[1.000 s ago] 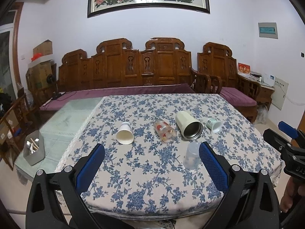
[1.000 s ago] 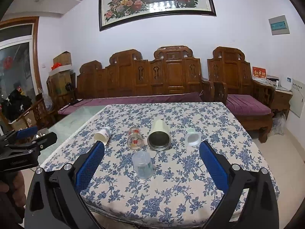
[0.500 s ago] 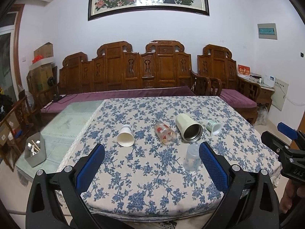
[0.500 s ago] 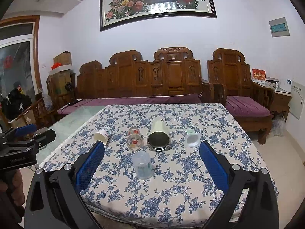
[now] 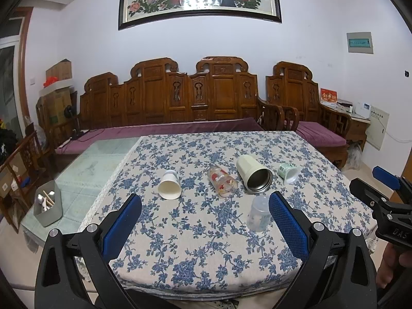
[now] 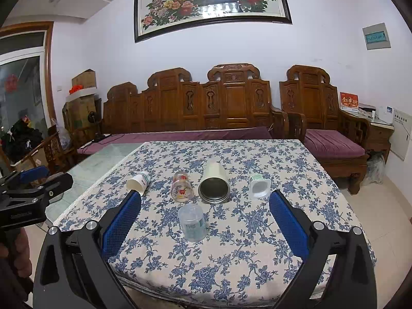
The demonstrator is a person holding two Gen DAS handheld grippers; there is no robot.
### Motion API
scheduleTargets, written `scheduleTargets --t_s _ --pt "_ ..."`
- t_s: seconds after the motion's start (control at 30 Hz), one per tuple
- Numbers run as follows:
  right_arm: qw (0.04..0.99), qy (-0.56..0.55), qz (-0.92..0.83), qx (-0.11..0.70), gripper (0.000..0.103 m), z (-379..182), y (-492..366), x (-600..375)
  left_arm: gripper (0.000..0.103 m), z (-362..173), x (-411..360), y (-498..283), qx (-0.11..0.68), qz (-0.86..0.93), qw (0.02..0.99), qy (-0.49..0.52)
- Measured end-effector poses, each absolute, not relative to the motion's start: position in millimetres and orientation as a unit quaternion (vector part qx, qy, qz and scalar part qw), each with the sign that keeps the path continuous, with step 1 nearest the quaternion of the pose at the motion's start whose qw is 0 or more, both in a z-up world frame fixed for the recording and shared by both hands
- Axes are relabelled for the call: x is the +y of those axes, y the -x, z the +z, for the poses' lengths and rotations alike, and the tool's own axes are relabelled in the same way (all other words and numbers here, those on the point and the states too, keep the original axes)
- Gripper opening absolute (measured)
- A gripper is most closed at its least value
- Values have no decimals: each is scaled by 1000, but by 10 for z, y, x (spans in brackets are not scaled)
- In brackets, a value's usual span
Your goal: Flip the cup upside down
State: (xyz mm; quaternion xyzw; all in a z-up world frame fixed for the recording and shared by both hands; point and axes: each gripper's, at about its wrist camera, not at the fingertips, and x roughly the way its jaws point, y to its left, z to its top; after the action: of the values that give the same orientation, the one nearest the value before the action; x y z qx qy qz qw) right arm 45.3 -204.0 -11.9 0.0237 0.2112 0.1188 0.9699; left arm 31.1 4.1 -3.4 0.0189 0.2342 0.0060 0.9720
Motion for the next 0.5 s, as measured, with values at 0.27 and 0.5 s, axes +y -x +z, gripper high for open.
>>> scheduleTargets --t_s 0.27,0.5 --pt "970 -24 119 211 100 -119 -453 -2043 95 -33 39 -310 233 6 972 -19" --pt "970 -24 118 210 100 -117 -451 -2043 95 13 39 -294 229 5 973 -18"
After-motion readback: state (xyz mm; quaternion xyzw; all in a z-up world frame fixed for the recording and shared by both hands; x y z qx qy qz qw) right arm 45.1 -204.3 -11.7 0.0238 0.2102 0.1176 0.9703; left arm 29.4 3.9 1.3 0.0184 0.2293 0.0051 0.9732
